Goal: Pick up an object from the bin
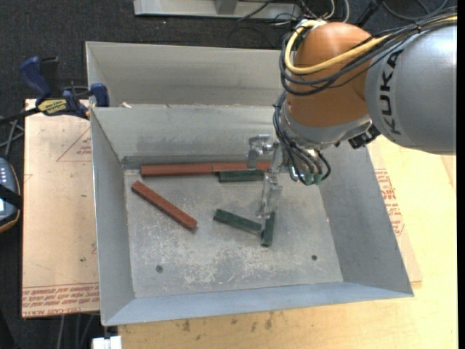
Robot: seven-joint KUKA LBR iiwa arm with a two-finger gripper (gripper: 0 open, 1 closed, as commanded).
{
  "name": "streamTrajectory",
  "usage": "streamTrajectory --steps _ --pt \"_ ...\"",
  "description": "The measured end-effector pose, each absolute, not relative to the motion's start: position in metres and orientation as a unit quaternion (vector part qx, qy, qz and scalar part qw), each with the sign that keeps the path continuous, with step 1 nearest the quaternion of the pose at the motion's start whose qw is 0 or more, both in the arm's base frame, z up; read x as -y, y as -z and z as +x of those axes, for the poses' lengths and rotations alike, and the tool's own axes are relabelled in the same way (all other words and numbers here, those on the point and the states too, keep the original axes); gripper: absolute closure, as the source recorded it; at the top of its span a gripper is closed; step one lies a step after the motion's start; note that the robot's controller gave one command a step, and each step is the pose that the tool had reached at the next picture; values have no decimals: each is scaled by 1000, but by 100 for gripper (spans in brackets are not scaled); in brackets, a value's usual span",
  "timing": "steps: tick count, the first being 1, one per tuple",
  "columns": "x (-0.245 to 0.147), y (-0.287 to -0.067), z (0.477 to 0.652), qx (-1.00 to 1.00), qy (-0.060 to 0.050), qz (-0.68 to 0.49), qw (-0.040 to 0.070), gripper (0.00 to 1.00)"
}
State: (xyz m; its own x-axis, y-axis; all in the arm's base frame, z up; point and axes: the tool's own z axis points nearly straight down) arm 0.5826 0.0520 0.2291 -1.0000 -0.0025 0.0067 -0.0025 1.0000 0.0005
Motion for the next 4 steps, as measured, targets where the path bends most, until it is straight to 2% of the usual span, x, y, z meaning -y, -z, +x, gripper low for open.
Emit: streamTrajectory --steps 1,2,3,4 --pt "-52 -234 584 1000 1 1 -1 0" --pt "-60 -184 580 1000 1 -25 -4 0" --pt "-56 -116 568 999 1 -38 -2 0" --pt "-32 -71 576 999 1 -52 -1 100"
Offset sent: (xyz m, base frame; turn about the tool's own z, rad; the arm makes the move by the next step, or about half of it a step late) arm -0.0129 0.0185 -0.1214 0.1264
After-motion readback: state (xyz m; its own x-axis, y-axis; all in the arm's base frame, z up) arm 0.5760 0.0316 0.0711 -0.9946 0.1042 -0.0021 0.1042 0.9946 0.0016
